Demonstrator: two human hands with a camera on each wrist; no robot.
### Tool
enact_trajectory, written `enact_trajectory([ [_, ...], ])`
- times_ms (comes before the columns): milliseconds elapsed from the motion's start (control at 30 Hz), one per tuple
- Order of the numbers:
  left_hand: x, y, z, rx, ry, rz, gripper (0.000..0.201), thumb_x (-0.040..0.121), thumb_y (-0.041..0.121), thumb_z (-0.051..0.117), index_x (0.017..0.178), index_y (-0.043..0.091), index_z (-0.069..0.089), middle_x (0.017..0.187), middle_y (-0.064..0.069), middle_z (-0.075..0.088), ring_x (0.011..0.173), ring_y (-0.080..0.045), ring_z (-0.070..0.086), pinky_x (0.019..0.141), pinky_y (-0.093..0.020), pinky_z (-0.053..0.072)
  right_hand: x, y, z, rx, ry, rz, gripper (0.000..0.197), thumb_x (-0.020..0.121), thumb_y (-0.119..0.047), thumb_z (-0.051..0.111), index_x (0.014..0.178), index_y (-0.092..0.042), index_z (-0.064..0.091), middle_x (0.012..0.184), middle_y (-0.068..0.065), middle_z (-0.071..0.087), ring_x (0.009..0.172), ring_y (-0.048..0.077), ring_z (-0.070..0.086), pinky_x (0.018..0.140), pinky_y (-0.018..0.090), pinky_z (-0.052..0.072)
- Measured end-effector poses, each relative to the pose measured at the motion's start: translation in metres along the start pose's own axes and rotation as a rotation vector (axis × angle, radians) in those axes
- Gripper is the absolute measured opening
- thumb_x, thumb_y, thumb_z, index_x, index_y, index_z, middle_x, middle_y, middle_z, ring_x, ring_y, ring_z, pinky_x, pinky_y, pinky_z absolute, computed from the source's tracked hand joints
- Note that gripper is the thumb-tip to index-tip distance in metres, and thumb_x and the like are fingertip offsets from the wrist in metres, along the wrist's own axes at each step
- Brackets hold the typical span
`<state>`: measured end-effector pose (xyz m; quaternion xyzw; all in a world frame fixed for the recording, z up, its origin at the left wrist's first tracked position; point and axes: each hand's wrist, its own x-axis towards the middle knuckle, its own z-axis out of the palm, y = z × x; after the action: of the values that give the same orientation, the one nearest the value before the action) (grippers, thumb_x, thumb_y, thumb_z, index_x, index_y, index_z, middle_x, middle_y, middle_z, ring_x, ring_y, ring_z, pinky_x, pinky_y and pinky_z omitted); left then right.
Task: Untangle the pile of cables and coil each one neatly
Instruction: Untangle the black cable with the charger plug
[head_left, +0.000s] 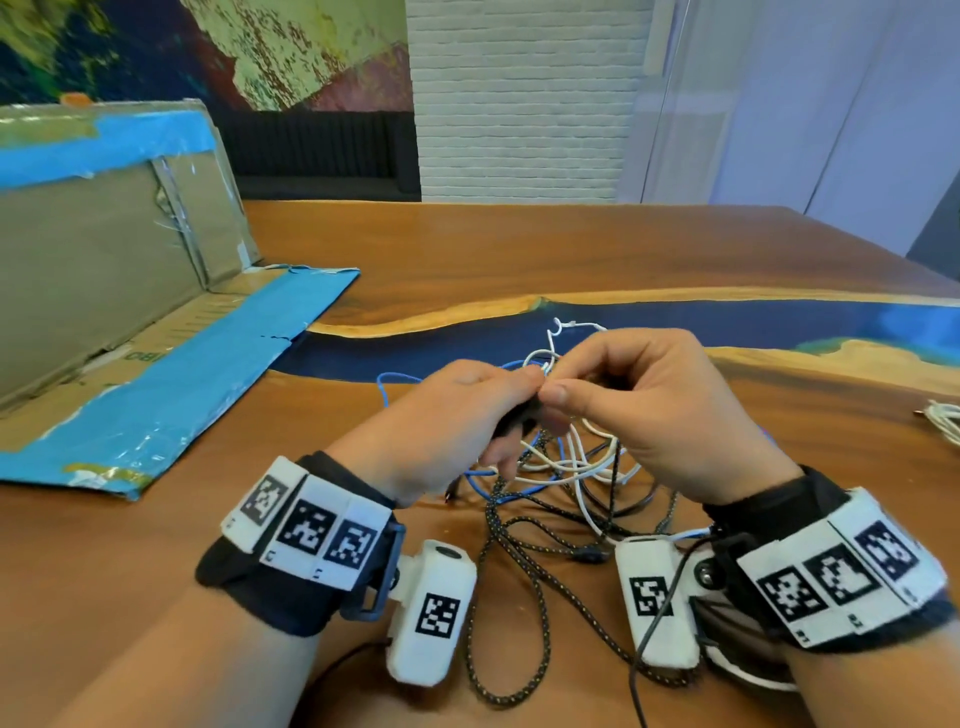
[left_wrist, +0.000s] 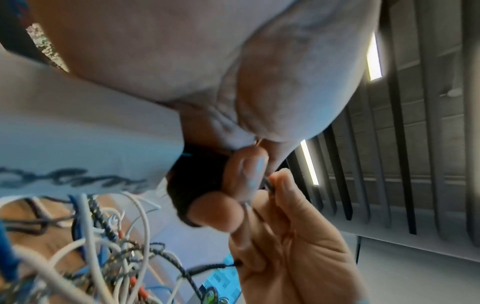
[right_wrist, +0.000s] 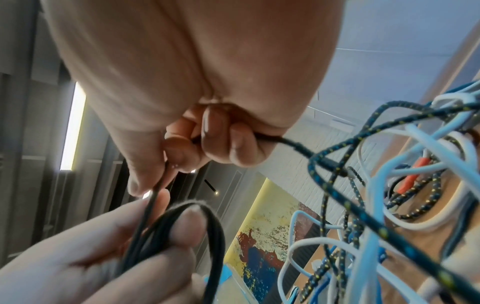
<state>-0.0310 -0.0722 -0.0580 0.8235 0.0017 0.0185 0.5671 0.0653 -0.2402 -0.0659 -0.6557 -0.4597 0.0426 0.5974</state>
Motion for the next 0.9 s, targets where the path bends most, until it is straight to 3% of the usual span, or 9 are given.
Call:
enact_trajectory([
  [67, -0.001, 0.000, 0.004, -0.083, -0.076, -0.027, 0.057, 0.110, 0.034, 0.034, 0.075, 0.001, 0.064, 0.043, 0.005, 0.046, 0.058, -0.030, 0.041, 0.061, -0.025, 0.048, 0.001, 0.002, -0.003, 0.024, 0.039, -0.014, 0.010, 0.081, -0.018, 0.077, 0.083, -0.008, 0.077, 0.081, 0.009, 0.077, 0.077, 0.021, 0.073, 0.072, 0.037, 0.060],
  [167, -0.002, -0.004, 0.006, -0.280, -0.129, 0.006, 0.054, 0.107, 0.039, 0.037, 0.071, 0.006, 0.058, 0.046, -0.001, 0.031, 0.051, -0.023, 0.037, 0.058, -0.026, 0.040, 0.002, 0.005, -0.006, 0.045, 0.055, 0.003, 0.012, 0.090, -0.007, 0.070, 0.094, -0.015, 0.079, 0.090, 0.002, 0.079, 0.086, 0.008, 0.072, 0.077, 0.020, 0.054],
  [267, -0.003, -0.002, 0.006, -0.469, -0.093, 0.056, 0.047, 0.102, 0.038, 0.039, 0.065, 0.012, 0.051, 0.050, 0.000, 0.024, 0.049, -0.020, 0.031, 0.053, -0.024, 0.036, 0.002, 0.008, -0.002, 0.047, 0.096, -0.002, 0.022, 0.094, 0.003, 0.064, 0.099, -0.013, 0.078, 0.093, 0.006, 0.079, 0.092, 0.015, 0.074, 0.082, 0.025, 0.057],
  [400, -0.001, 0.001, 0.009, -0.498, -0.035, 0.128, 0.046, 0.101, 0.039, 0.038, 0.063, 0.015, 0.049, 0.051, -0.001, 0.023, 0.050, -0.020, 0.033, 0.052, -0.024, 0.035, 0.003, 0.015, 0.008, 0.012, 0.154, -0.014, 0.017, 0.089, 0.000, 0.072, 0.097, -0.012, 0.081, 0.092, 0.006, 0.077, 0.092, 0.022, 0.072, 0.085, 0.042, 0.059],
  [467, 0.000, -0.002, 0.010, -0.485, -0.007, 0.139, 0.047, 0.104, 0.038, 0.037, 0.064, 0.015, 0.049, 0.051, 0.000, 0.024, 0.049, -0.019, 0.034, 0.052, -0.023, 0.036, 0.002, 0.015, 0.009, -0.010, 0.157, -0.015, 0.019, 0.089, -0.002, 0.073, 0.096, -0.017, 0.082, 0.089, 0.002, 0.077, 0.088, 0.020, 0.072, 0.083, 0.042, 0.059],
  [567, 0.003, -0.005, 0.013, -0.467, 0.037, 0.164, 0.047, 0.105, 0.038, 0.038, 0.064, 0.016, 0.049, 0.050, 0.002, 0.025, 0.048, -0.018, 0.036, 0.053, -0.024, 0.035, 0.001, 0.012, 0.008, 0.030, 0.100, 0.036, 0.019, 0.094, -0.001, 0.066, 0.101, -0.011, 0.081, 0.090, 0.001, 0.080, 0.091, 0.017, 0.075, 0.085, 0.036, 0.060],
  [700, 0.006, -0.004, 0.012, -0.475, 0.137, 0.160, 0.048, 0.106, 0.033, 0.037, 0.063, 0.013, 0.047, 0.048, 0.002, 0.023, 0.048, -0.020, 0.032, 0.050, -0.022, 0.037, 0.001, 0.015, 0.010, 0.213, -0.013, 0.113, 0.030, 0.093, -0.001, 0.050, 0.109, -0.001, 0.076, 0.096, 0.019, 0.077, 0.099, 0.038, 0.072, 0.101, 0.052, 0.052],
  [767, 0.007, -0.006, 0.011, -0.446, 0.160, 0.169, 0.049, 0.107, 0.031, 0.036, 0.063, 0.012, 0.046, 0.048, 0.001, 0.023, 0.048, -0.021, 0.032, 0.051, -0.023, 0.037, 0.001, 0.015, 0.011, 0.247, -0.049, 0.112, 0.026, 0.096, -0.004, 0.052, 0.107, 0.001, 0.074, 0.093, 0.023, 0.076, 0.095, 0.041, 0.072, 0.101, 0.052, 0.051],
  [900, 0.008, -0.010, 0.007, -0.364, 0.175, 0.161, 0.048, 0.109, 0.027, 0.036, 0.066, 0.009, 0.047, 0.051, -0.002, 0.024, 0.047, -0.021, 0.033, 0.052, -0.024, 0.036, 0.001, 0.017, 0.013, 0.158, 0.020, 0.113, 0.014, 0.096, -0.006, 0.066, 0.101, -0.005, 0.078, 0.090, 0.014, 0.078, 0.094, 0.031, 0.075, 0.095, 0.048, 0.056],
])
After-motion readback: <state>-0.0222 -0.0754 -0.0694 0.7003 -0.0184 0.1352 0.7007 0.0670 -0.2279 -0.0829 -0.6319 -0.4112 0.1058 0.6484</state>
